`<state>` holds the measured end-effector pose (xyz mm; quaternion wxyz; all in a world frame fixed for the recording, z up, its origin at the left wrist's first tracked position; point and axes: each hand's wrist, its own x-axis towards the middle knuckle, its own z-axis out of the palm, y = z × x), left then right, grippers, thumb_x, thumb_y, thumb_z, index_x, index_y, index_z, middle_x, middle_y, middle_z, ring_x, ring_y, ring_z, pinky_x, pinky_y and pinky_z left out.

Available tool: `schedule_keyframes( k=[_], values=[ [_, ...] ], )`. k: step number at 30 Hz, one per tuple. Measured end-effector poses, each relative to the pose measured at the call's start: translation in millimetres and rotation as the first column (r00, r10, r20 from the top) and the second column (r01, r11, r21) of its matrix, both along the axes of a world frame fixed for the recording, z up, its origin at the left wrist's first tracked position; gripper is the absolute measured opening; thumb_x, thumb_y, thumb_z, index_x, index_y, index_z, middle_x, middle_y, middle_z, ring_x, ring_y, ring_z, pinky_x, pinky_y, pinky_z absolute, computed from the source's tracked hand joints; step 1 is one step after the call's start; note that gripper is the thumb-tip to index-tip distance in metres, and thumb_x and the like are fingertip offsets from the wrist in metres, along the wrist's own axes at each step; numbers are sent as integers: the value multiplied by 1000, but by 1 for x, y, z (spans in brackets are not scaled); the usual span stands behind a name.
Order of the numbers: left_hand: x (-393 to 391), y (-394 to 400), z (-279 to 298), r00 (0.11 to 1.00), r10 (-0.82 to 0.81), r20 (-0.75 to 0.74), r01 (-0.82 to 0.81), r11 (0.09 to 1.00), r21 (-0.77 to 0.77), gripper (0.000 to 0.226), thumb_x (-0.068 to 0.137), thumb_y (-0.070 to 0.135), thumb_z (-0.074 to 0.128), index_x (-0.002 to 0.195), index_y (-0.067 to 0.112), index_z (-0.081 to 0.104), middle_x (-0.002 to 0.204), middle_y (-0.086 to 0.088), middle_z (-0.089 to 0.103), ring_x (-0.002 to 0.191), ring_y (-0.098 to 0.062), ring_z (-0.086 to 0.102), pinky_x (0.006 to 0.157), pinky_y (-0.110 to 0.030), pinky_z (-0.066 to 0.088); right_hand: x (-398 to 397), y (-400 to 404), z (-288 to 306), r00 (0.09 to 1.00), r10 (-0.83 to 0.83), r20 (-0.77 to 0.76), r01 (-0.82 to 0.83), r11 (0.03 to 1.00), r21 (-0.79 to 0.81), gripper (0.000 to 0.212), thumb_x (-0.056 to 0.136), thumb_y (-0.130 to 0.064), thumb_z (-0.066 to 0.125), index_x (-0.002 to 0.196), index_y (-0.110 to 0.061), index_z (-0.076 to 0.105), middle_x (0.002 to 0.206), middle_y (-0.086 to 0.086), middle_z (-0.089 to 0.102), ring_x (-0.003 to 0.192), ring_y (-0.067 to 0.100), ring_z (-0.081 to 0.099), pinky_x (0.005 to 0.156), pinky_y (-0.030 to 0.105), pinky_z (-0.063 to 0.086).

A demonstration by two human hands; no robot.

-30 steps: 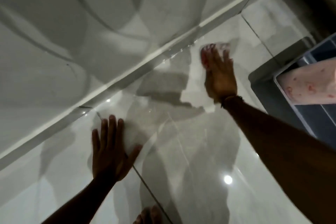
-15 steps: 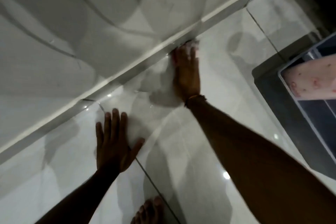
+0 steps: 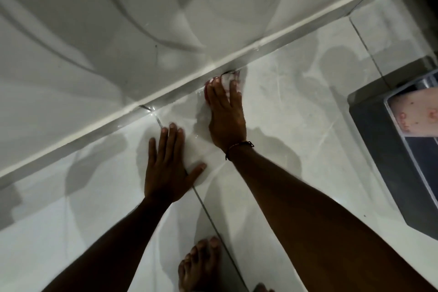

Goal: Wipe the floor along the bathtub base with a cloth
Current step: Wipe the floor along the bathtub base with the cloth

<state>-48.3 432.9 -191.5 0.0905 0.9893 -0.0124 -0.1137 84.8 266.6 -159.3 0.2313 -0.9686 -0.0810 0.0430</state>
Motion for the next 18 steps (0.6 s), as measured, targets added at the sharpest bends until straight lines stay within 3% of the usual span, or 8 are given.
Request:
schedule_keyframes(
  k=[5, 11, 14, 16, 18],
  values=[
    [0, -2, -1, 999, 18, 29, -18, 1000, 10, 111, 94, 83, 40, 171, 9, 12, 180, -12, 4, 167, -29, 0, 135, -52, 0, -4, 2, -5, 996, 82, -45, -83, 996, -35, 69, 98, -2, 40, 164, -20, 30, 175, 2, 24, 163, 42, 9, 132, 57, 23],
    [1, -3, 3, 1000, 15, 11, -15, 999, 38, 112, 93, 82, 40, 170, 7, 11, 179, -14, 4, 167, -31, 1, 135, -53, 2, -7, -2, -12, 920, 391, 34, -385, 915, -119, 74, 91, 0, 33, 161, -25, 37, 171, -2, 34, 162, 41, 19, 131, 55, 27],
    [2, -4, 6, 1000, 21, -9, -21, 999, 34, 113, 92, 82, 42, 171, 8, 8, 180, -14, 4, 167, -31, -1, 135, -52, 1, 5, -28, -15, 932, 356, 62, -346, 929, -127, 71, 94, 2, 41, 158, -28, 44, 169, -3, 38, 161, 42, 22, 131, 52, 27],
    [3, -6, 7, 1000, 21, -5, -21, 999, 41, 112, 92, 81, 42, 170, 7, 9, 180, -14, 5, 167, -31, 0, 135, -52, 1, 22, -60, -18, 962, 272, 25, -266, 955, -129, 60, 100, -10, 47, 158, -28, 44, 170, -2, 37, 161, 42, 20, 131, 50, 24],
    [2, -6, 7, 1000, 21, -6, -21, 998, 54, 112, 93, 82, 39, 170, 5, 11, 179, -15, 6, 167, -32, 1, 135, -52, 1, 43, -98, -15, 987, 157, 20, -152, 977, -148, 56, 104, -19, 37, 159, -26, 42, 171, 1, 33, 162, 40, 18, 131, 52, 22]
  ],
)
